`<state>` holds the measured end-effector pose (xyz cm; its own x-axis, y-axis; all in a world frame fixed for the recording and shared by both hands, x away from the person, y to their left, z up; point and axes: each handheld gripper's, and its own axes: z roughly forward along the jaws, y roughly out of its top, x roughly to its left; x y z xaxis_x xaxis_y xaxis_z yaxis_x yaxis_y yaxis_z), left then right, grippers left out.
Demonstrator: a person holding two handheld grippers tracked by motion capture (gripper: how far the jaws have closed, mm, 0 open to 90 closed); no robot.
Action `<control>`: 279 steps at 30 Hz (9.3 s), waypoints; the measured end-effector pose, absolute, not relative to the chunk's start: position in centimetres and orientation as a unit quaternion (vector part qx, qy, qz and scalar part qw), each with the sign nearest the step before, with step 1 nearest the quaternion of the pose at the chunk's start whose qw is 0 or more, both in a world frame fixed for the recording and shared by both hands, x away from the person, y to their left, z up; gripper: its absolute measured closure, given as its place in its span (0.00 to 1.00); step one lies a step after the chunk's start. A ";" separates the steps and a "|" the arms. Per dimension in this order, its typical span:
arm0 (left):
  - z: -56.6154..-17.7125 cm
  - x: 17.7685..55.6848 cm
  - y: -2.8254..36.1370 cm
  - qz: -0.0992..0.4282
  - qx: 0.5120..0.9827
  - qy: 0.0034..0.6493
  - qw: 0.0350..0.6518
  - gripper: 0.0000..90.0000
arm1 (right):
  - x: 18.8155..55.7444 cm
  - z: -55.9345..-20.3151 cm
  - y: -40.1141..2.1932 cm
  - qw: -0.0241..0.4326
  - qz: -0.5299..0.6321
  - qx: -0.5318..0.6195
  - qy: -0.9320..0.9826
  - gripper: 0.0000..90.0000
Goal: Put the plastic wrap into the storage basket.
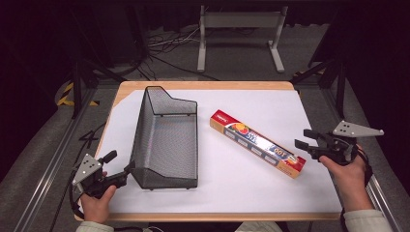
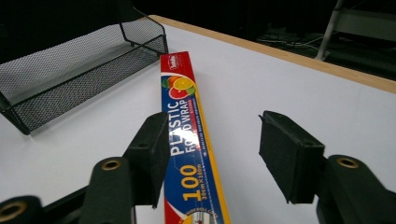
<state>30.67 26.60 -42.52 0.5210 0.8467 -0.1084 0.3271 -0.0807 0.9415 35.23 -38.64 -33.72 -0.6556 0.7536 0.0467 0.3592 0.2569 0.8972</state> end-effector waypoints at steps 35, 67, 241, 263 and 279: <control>-42.5 30.6 26.7 0.250 0.690 0.431 0.524 0.23 | 40.1 -39.5 -38.2 0.106 0.304 0.460 0.828 1.00; -42.6 30.8 27.2 0.255 0.678 0.443 0.529 0.23 | 36.4 -39.8 -33.7 0.032 0.303 0.408 0.861 0.98; -43.1 30.9 27.6 0.295 0.664 0.463 0.507 0.22 | 42.0 -29.3 -6.8 0.061 0.264 0.447 0.852 0.44; -43.0 30.9 27.2 0.294 0.668 0.460 0.506 0.22 | 41.8 -30.9 -3.4 0.062 0.263 0.480 0.835 0.44; -42.9 30.8 27.2 0.294 0.668 0.458 0.506 0.22 | 42.8 -32.7 -1.3 0.044 0.235 0.512 0.825 0.44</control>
<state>30.83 27.25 -42.93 0.4064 0.9110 -0.0706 0.3147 -0.0670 0.9468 42.76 -1.26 -32.68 -0.4720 0.8656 0.1673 0.8237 0.3654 0.4336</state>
